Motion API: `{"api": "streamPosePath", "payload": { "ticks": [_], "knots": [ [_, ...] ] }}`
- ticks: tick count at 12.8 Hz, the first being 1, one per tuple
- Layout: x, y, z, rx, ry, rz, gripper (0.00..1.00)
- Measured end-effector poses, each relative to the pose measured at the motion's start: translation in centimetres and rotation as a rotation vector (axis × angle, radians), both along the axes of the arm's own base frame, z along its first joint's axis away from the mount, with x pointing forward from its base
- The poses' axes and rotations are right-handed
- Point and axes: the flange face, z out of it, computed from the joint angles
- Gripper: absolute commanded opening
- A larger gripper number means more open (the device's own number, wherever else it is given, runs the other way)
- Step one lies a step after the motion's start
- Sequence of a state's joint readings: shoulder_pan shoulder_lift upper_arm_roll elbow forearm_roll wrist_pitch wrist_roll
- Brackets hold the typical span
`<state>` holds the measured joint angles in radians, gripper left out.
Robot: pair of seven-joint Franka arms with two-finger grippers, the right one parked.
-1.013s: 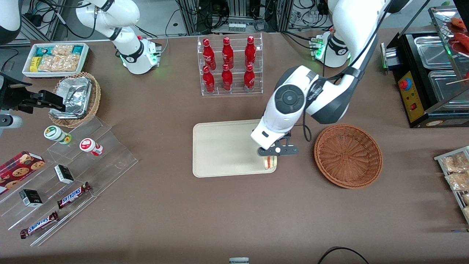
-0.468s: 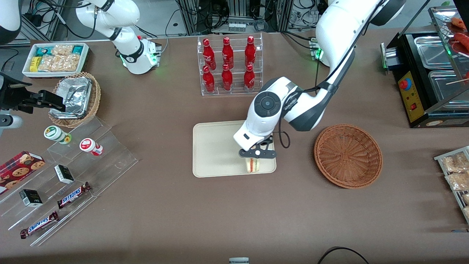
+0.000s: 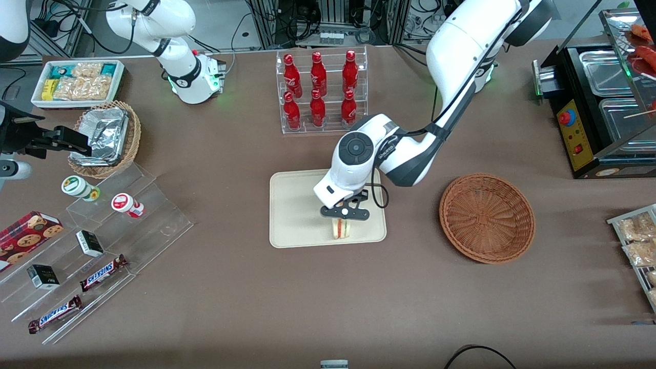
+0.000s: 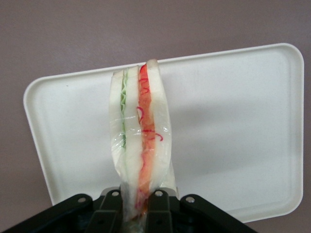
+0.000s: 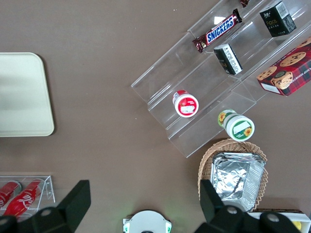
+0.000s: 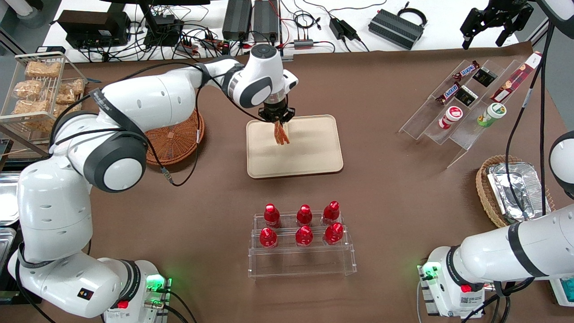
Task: Place sandwich from basket to tray
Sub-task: 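Lower the held sandwich onto the cream tray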
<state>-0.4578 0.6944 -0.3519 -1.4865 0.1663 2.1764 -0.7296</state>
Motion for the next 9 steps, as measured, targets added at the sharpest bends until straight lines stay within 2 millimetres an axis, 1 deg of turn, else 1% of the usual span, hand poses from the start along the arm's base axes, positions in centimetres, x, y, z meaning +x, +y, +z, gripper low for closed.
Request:
{"api": "streamPosePath", "payload": {
  "ticks": [3, 6, 9],
  "knots": [
    [-1.3, -1.3, -2.3, 0.016, 0.017, -0.009, 0.0],
    [-2.5, -2.2, -4.0, 0.043, 0.022, -0.013, 0.0],
    [-3.1, -2.8, -4.4, 0.049, 0.024, -0.003, 0.0]
  ]
}}
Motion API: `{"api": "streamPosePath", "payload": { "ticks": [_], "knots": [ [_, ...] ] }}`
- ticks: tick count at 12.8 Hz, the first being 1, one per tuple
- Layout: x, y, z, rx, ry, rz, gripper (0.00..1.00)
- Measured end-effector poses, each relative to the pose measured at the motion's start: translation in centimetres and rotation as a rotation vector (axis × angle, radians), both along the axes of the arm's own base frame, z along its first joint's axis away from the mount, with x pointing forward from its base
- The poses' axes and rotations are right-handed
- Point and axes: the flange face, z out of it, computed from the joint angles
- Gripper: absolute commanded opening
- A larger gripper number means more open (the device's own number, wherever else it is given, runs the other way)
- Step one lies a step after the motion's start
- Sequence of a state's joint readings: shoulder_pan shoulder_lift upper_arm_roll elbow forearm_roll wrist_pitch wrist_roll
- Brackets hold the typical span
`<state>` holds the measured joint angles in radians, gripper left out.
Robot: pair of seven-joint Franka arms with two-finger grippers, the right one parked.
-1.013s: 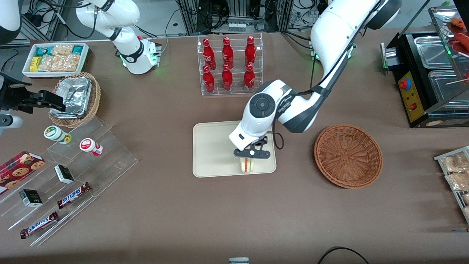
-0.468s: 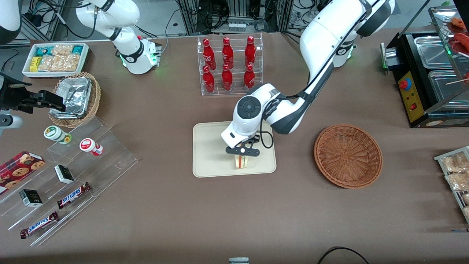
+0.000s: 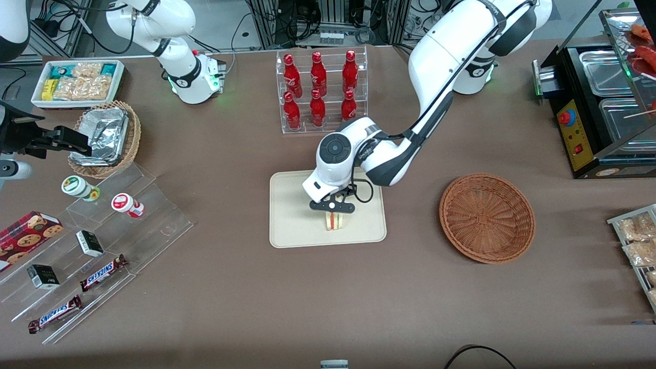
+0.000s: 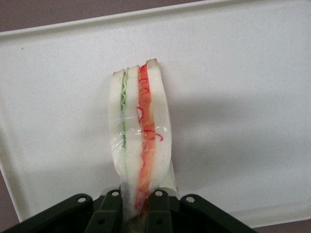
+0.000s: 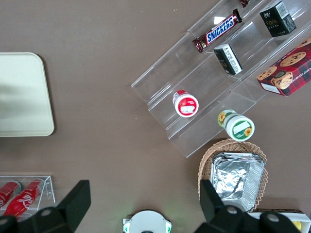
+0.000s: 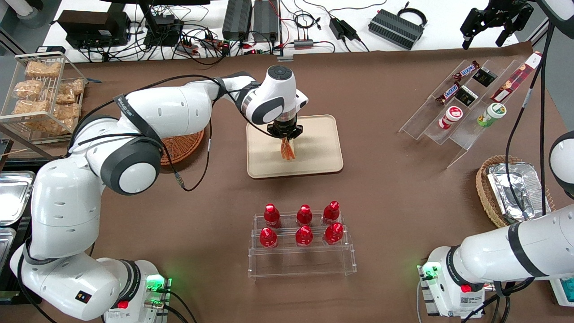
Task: Place sandwich from basket to tray
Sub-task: 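Lower the held sandwich onto the cream tray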
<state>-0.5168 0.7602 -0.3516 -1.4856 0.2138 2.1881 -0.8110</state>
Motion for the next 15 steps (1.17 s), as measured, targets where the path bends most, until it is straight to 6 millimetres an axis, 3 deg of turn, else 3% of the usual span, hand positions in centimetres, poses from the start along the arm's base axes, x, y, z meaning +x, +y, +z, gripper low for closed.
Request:
{"api": "streamPosePath", "payload": {
  "ticks": [3, 4, 5, 6, 8, 9, 15],
  "knots": [
    [0.0, 0.0, 0.0, 0.004, -0.003, 0.014, 0.0],
    [0.0, 0.0, 0.0, 0.005, -0.004, 0.016, 0.02],
    [-0.4, -0.3, -0.1, 0.006, -0.003, 0.011, 0.1],
    [-0.8, -0.8, -0.1, 0.006, -0.003, 0.005, 0.21],
    [-1.5, -1.4, -0.3, 0.009, -0.002, -0.002, 0.84],
    [-1.6, -1.5, -0.4, 0.01, -0.002, -0.003, 0.98],
    [-0.7, -1.0, 0.4, 0.012, -0.012, 0.011, 0.99]
  ]
}}
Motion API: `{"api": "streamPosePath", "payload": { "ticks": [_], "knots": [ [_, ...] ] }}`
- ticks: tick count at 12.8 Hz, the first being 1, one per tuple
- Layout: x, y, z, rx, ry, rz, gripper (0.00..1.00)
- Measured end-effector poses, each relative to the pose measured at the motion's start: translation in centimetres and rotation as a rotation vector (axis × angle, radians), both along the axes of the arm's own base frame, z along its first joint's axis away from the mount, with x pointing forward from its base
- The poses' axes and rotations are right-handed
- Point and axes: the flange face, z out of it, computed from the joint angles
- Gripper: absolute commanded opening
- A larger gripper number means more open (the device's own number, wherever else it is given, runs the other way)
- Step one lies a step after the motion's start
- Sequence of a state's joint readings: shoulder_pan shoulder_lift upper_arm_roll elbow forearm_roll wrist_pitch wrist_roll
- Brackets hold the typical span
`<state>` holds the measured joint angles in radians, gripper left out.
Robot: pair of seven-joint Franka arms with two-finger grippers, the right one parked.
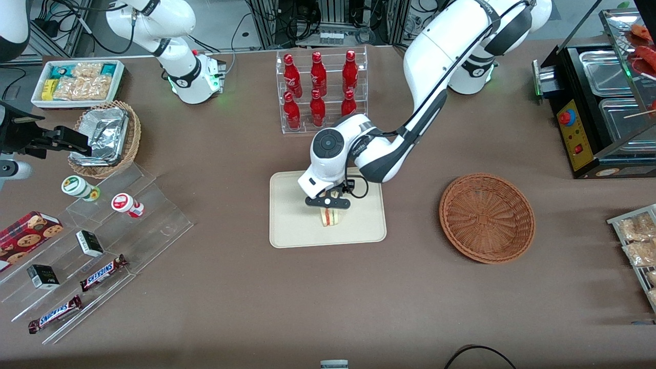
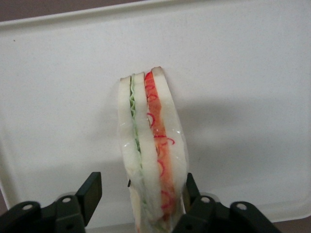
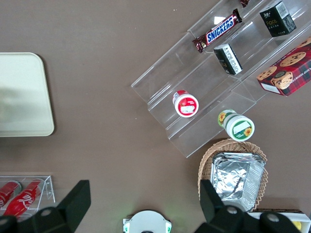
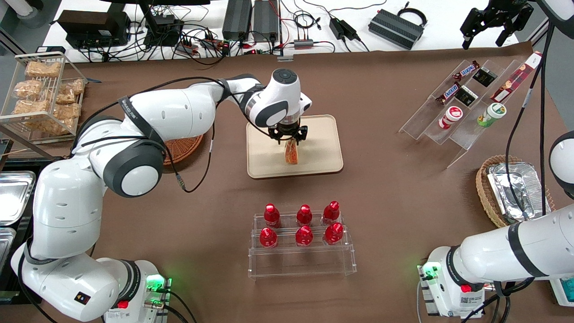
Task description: Place sandwich from basket to tray
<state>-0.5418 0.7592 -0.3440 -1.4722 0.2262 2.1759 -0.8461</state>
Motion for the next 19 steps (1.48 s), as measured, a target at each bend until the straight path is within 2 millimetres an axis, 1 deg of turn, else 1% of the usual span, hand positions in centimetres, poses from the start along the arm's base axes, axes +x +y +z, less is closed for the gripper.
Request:
{"api": "streamPosePath", "payload": {
  "ticks": [1, 2, 4, 6, 8, 10, 12, 14, 16, 19],
  "knots": [
    [0.5, 0.2, 1.0, 0.003, -0.006, 0.009, 0.99],
    [1.3, 0.6, 2.6, -0.001, -0.023, 0.027, 0.99],
    [3.5, 2.4, 7.1, -0.019, -0.07, 0.068, 0.99],
    [4.3, 4.2, 11.6, -0.011, -0.099, 0.113, 0.99],
    [4.9, 6.1, 15.2, 0.01, -0.117, 0.15, 1.0],
    [5.7, 8.8, 17.5, 0.043, -0.116, 0.191, 1.0],
    [6.6, 11.9, 19.6, 0.087, -0.098, 0.236, 1.0],
    [7.3, 15.1, 22.2, 0.111, -0.099, 0.282, 1.0],
    [8.3, 18.4, 24.7, 0.115, -0.114, 0.291, 0.99],
    [9.1, 22.7, 26.8, 0.123, -0.094, 0.281, 0.99]
  ]
}}
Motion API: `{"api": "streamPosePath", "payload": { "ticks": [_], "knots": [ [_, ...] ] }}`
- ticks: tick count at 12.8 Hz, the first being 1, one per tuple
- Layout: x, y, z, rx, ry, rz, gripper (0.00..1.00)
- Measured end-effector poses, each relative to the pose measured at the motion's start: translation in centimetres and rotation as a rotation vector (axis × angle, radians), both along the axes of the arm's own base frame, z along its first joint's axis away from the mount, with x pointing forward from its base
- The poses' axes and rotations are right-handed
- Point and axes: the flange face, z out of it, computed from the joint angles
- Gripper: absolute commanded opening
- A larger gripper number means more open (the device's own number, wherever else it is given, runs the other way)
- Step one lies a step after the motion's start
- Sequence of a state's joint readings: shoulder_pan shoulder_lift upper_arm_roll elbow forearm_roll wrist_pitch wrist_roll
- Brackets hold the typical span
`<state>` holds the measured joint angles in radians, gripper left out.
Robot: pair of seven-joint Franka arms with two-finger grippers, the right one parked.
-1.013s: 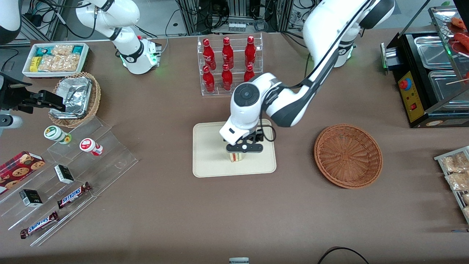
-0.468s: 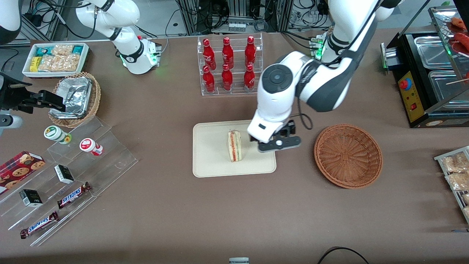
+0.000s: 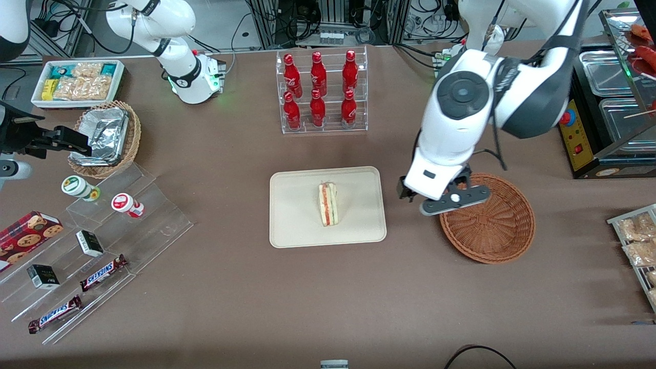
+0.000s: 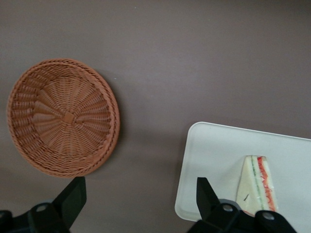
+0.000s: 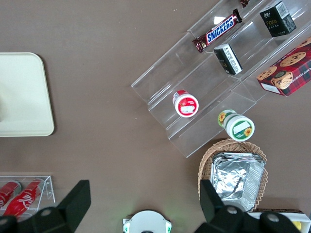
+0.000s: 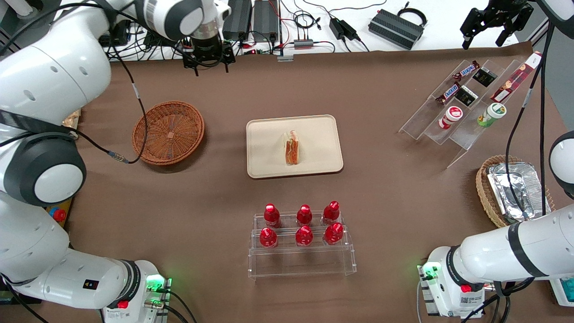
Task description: Place sandwich from basket to tray
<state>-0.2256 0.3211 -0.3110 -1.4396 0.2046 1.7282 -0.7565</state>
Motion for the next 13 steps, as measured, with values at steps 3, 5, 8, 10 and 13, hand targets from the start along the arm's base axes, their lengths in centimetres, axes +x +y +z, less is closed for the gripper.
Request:
{"api": "streamPosePath", "payload": {
  "ticks": [3, 5, 8, 10, 13],
  "knots": [
    [0.3, 4.4, 1.7, -0.001, 0.037, -0.033, 0.99],
    [0.5, 7.9, 3.2, -0.014, 0.063, -0.062, 1.0],
    [0.8, 14.6, 5.4, -0.051, 0.098, -0.11, 1.0],
    [0.8, 18.4, 6.7, -0.073, 0.101, -0.127, 1.0],
    [-0.4, 20.5, 7.8, -0.067, 0.123, -0.156, 0.99]
  ]
}}
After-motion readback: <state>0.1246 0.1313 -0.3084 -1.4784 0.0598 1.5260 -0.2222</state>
